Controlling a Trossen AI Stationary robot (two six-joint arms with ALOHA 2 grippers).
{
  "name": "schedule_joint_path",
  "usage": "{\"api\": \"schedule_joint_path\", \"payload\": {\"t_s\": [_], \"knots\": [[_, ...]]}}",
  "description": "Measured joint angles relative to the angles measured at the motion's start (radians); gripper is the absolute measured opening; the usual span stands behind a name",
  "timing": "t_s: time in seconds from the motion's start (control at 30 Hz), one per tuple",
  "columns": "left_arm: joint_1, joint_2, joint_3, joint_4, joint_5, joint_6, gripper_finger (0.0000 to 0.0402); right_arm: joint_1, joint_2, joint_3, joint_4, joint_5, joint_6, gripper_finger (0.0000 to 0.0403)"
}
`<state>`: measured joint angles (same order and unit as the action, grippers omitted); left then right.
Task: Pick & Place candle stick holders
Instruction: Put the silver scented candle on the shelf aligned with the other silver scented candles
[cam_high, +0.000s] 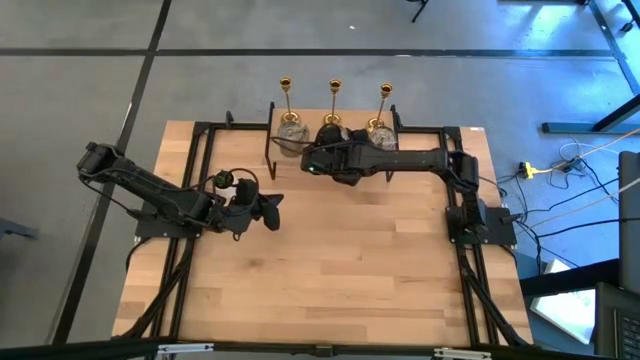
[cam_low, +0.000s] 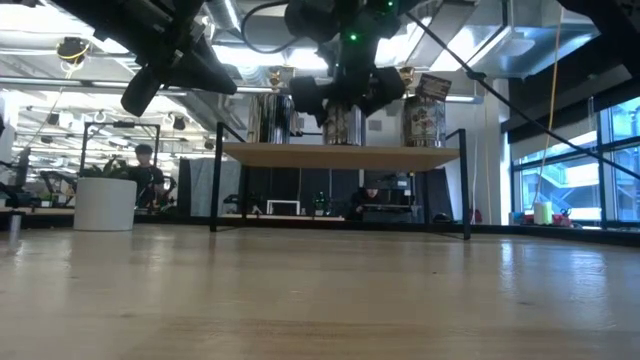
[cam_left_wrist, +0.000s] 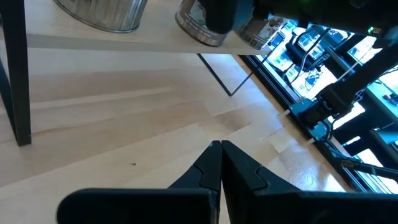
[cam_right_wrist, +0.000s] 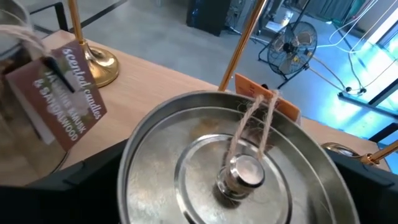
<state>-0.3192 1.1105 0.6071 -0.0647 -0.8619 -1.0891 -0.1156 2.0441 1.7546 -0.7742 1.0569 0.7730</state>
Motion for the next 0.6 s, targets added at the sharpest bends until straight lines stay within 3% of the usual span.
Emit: {"api": "schedule_joint_path", "payload": {"t_s": [0.6], "knots": [[-0.002,0.0,0.0,0.0,0.0,-0.016,0.0002,-0.002,0.0,0.0,0.004,0.014,-0.008,0.04]]}}
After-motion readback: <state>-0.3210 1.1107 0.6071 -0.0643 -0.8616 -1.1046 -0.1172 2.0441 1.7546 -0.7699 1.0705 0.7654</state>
